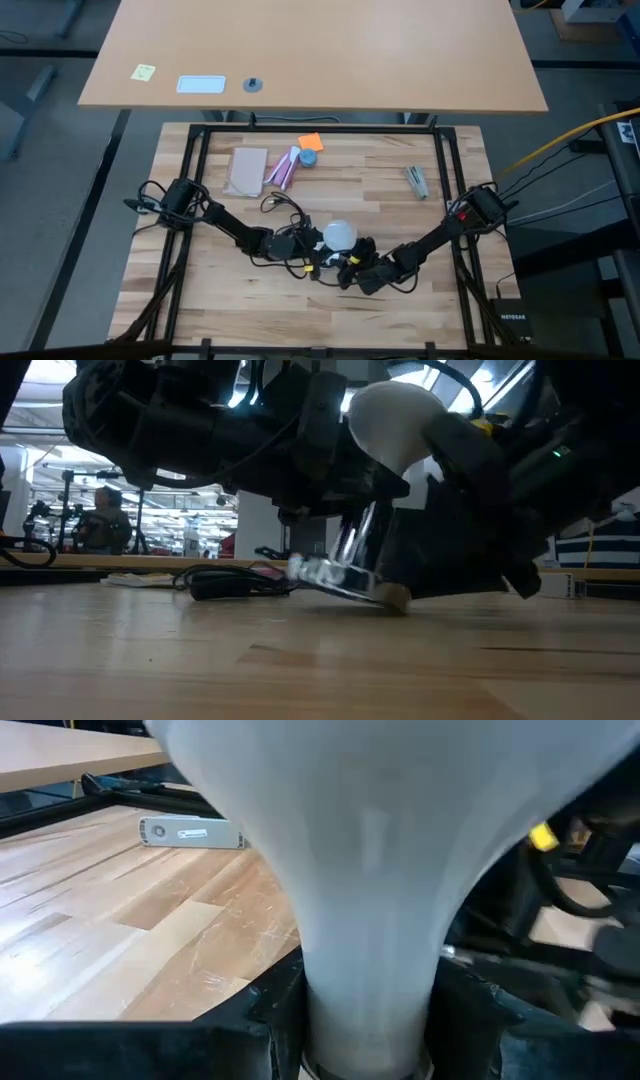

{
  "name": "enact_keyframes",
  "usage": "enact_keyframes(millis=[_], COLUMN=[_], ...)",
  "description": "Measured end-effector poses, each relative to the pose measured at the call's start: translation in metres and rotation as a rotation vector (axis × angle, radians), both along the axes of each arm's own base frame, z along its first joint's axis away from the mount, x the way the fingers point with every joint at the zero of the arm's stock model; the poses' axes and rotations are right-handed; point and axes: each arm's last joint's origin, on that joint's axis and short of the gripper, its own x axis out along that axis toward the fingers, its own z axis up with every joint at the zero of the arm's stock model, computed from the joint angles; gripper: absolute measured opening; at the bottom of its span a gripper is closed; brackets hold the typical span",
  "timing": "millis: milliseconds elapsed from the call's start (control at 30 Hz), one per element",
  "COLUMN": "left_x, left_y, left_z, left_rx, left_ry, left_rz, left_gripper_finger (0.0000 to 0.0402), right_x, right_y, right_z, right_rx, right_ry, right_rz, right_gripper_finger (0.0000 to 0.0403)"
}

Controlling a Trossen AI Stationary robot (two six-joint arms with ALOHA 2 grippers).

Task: Screw lightbulb
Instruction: Remove the lightbulb from the lamp

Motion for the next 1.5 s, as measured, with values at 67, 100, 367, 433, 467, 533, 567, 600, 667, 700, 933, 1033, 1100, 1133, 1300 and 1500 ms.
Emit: enact_keyframes(millis=[67, 100, 367, 433, 467, 533, 567, 600, 667, 700, 933, 1033, 1100, 1133, 1300, 1500], left_x=[0.0, 0.0, 0.001, 0.001, 0.001, 0.001, 0.001, 0.001, 0.001, 0.0, -0.002, -0.003, -0.004, -0.004, -0.008, -0.008], left_y=[0.0, 0.001, 0.002, 0.002, 0.002, 0.003, 0.004, 0.003, 0.003, 0.003, -0.005, -0.008, -0.01, -0.012, -0.018, -0.02], left_z=[0.0, 0.0, 0.0, 0.0, 0.0, 0.0, 0.0, 0.0, 0.0, 0.0, -0.002, -0.003, -0.004, -0.005, -0.009, -0.008], left_rx=[-0.002, -0.002, -0.007, -0.006, -0.002, 0.0, -0.004, -0.007, -0.012, -0.013, 0.007, 0.018, 0.012, 0.002, -0.056, -0.055], left_ry=[-0.003, -0.003, -0.008, -0.008, -0.007, -0.005, -0.007, -0.008, -0.009, -0.01, 0.006, 0.017, 0.023, 0.033, 0.072, 0.051], left_rz=[0.006, 0.013, 0.025, 0.031, 0.04, 0.047, 0.049, 0.05, 0.05, 0.05, 0.016, 0.004, -0.002, -0.003, 0.016, 0.012], left_gripper_finger=[0.0153, 0.0153, 0.0153, 0.0153, 0.0153, 0.0153, 0.0153, 0.0153, 0.0153, 0.0153, 0.0153, 0.0152, 0.0152, 0.0152, 0.0152, 0.0153], right_x=[0.008, 0.011, 0.02, 0.016, 0.015, 0.011, 0.01, 0.008, 0.004, 0.002, -0.019, -0.024, -0.024, -0.024, -0.02, -0.008], right_y=[0.005, 0.007, 0.029, 0.034, 0.037, 0.04, 0.041, 0.043, 0.043, 0.043, 0.025, 0.011, 0.003, 0.0, -0.01, -0.018], right_z=[0.0, 0.0, 0.004, 0.004, 0.005, 0.004, 0.004, 0.004, 0.003, 0.003, 0.019, 0.024, 0.025, 0.025, 0.023, 0.02], right_rx=[-0.003, -0.01, -0.037, -0.042, -0.038, -0.059, -0.07, -0.083, -0.125, -0.147, -0.257, -0.303, -0.31, -0.305, -0.31, -0.333], right_ry=[-0.01, -0.014, -0.077, -0.081, -0.082, -0.086, -0.092, -0.09, -0.071, -0.057, 0.088, 0.169, 0.221, 0.246, 0.325, 0.332], right_rz=[-0.008, -0.013, -0.017, -0.009, 0.0, -0.006, -0.014, -0.017, -0.029, -0.034, -0.111, -0.146, -0.149, -0.145, -0.108, -0.085], right_gripper_finger=[0.0188, 0.0188, 0.0188, 0.0188, 0.0188, 0.0188, 0.0188, 0.0188, 0.0188, 0.0188, 0.0188, 0.0188, 0.0188, 0.0188, 0.0188, 0.0188])
